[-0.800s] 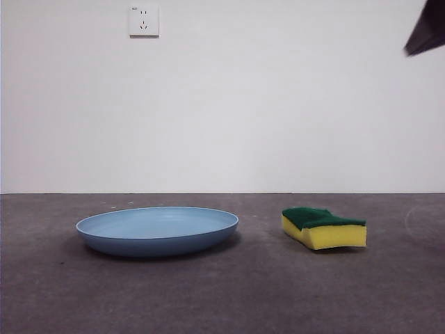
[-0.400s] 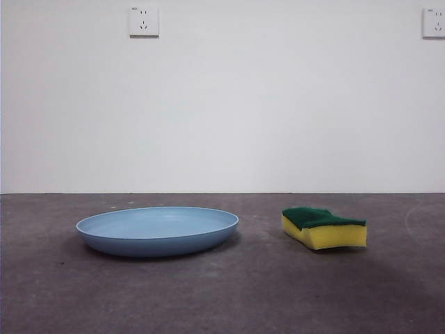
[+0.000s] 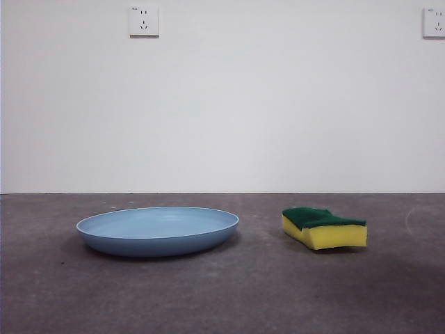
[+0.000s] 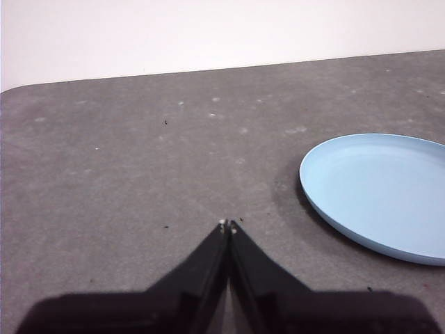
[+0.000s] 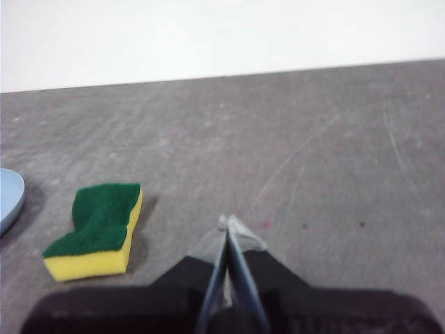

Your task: Pick up the plate,pick up the cloth,clean the plate with the cloth

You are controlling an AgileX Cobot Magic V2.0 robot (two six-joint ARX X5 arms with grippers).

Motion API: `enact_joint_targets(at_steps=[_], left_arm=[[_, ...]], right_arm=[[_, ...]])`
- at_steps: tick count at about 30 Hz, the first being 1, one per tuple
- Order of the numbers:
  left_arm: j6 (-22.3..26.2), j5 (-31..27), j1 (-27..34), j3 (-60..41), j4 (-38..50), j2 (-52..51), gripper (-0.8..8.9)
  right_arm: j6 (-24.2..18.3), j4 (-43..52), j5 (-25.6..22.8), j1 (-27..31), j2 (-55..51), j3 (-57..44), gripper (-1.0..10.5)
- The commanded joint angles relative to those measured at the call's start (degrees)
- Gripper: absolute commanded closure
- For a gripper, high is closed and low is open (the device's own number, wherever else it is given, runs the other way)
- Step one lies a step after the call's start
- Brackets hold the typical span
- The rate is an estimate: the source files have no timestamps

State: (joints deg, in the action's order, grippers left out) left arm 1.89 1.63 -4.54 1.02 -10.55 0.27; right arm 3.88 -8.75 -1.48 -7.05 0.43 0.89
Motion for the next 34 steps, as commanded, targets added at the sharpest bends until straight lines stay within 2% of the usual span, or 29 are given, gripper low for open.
enact_joint_targets(at_steps=[1,8,34], left_arm=[[-0.4,0.0,0.2,-0.8,0.1,-0.2,8.17],[-0.4,0.0,0.1,-0.8,0.1,-0.2,8.17],[-0.4,0.0,0.2,-0.8,0.1,-0.2,8.17]], right_arm=[[1.6,-1.1,0.0,0.1,-0.4,-0.6,9.5],[3.3,-1.4,1.6,0.1,-0.3,-0.6,9.5],[3.2,-1.4,1.1,0.1,-0.3,-0.5,9.5]])
